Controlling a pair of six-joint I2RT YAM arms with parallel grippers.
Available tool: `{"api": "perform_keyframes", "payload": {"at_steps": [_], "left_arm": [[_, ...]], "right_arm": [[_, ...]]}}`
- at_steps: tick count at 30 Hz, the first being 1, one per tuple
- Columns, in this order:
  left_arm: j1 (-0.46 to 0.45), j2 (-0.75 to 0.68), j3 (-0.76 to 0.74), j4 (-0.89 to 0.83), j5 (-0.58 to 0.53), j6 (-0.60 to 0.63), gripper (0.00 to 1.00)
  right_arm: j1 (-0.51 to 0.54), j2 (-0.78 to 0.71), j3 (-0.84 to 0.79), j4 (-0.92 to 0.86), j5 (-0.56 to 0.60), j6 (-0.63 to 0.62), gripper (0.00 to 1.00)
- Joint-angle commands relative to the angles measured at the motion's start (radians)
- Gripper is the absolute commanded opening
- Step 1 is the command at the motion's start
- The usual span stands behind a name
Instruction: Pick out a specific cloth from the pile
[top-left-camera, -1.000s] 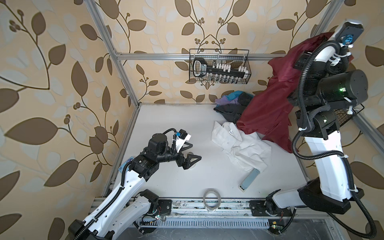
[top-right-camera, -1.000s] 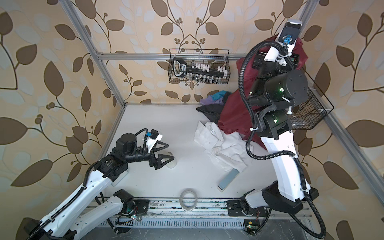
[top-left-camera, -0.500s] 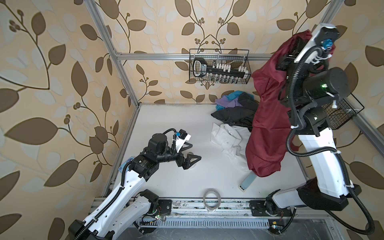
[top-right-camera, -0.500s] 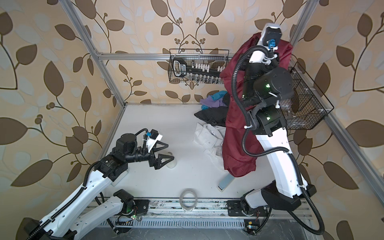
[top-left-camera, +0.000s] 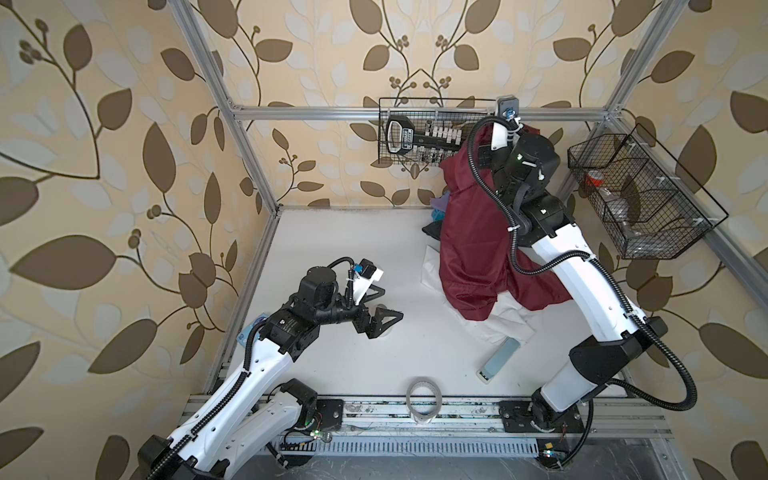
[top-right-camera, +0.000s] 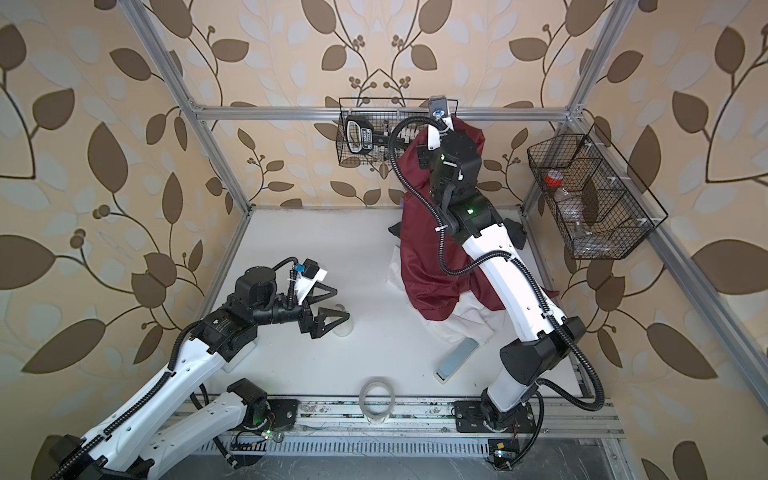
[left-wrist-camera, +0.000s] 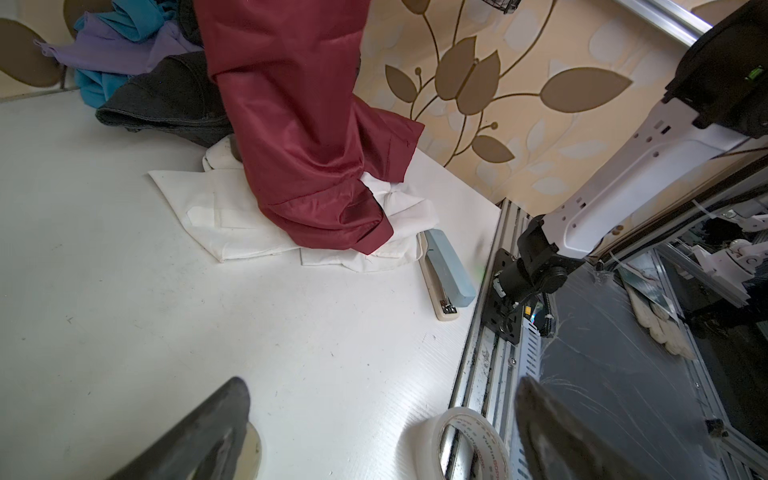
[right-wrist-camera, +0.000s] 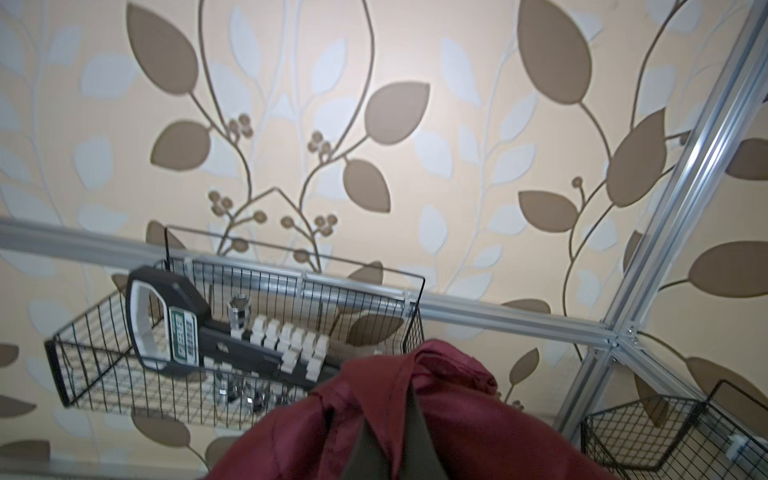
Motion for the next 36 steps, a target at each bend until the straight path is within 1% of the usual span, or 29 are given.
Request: {"api": "perform_keyframes", "payload": {"at_steps": [1, 7, 11, 15, 20, 23, 24, 26, 27, 28, 29, 32, 33, 35, 36], "left_arm": [[-0.013, -0.006, 0.043, 0.013, 0.003, 0.027, 0.99], [-0.018, -0.006, 0.046, 0.008, -0.007, 0.027, 0.99], [-0.024, -0.011, 0.046, 0.005, -0.011, 0.028, 0.99], [-0.027, -0.019, 0.046, 0.003, -0.015, 0.027, 0.99], [-0.031, -0.018, 0.046, 0.000, -0.018, 0.028, 0.99], [-0.033, -0.017, 0.046, -0.001, -0.020, 0.029, 0.99], [-0.034, -0.016, 0.046, -0.002, -0.020, 0.031, 0.99], [-0.035, -0.013, 0.047, -0.002, -0.021, 0.033, 0.99], [-0.035, -0.014, 0.047, -0.004, -0.024, 0.032, 0.99], [-0.035, -0.012, 0.047, -0.005, -0.025, 0.034, 0.99], [-0.035, -0.011, 0.047, -0.006, -0.026, 0.034, 0.99], [-0.036, -0.008, 0.049, -0.009, -0.028, 0.035, 0.99], [-0.036, -0.008, 0.049, -0.008, -0.028, 0.035, 0.99], [-0.036, -0.008, 0.050, -0.008, -0.028, 0.037, 0.99], [-0.036, -0.008, 0.049, -0.008, -0.028, 0.037, 0.99]], "right_arm": [[-0.014, -0.081, -0.145, -0.041, 0.086, -0.037, 0.00], [-0.071, -0.232, -0.439, -0.159, 0.145, 0.101, 0.00], [-0.136, -0.263, -0.563, -0.262, 0.115, 0.216, 0.00], [-0.147, -0.252, -0.644, -0.333, 0.080, 0.295, 0.00], [-0.147, -0.185, -0.709, -0.376, 0.006, 0.375, 0.00], [-0.146, -0.136, -0.733, -0.384, -0.035, 0.418, 0.04], [-0.145, -0.126, -0.738, -0.386, -0.060, 0.431, 0.07], [-0.135, -0.116, -0.748, -0.383, -0.095, 0.454, 0.21], [-0.127, -0.114, -0.756, -0.376, -0.111, 0.460, 0.33], [-0.117, -0.115, -0.762, -0.366, -0.120, 0.464, 0.48], [-0.105, -0.117, -0.769, -0.359, -0.129, 0.467, 0.57], [-0.074, -0.125, -0.790, -0.338, -0.153, 0.472, 0.80], [-0.065, -0.126, -0.797, -0.332, -0.163, 0.474, 0.87], [-0.044, -0.127, -0.816, -0.317, -0.204, 0.474, 0.97], [-0.037, -0.124, -0.826, -0.309, -0.217, 0.474, 0.99]]}}
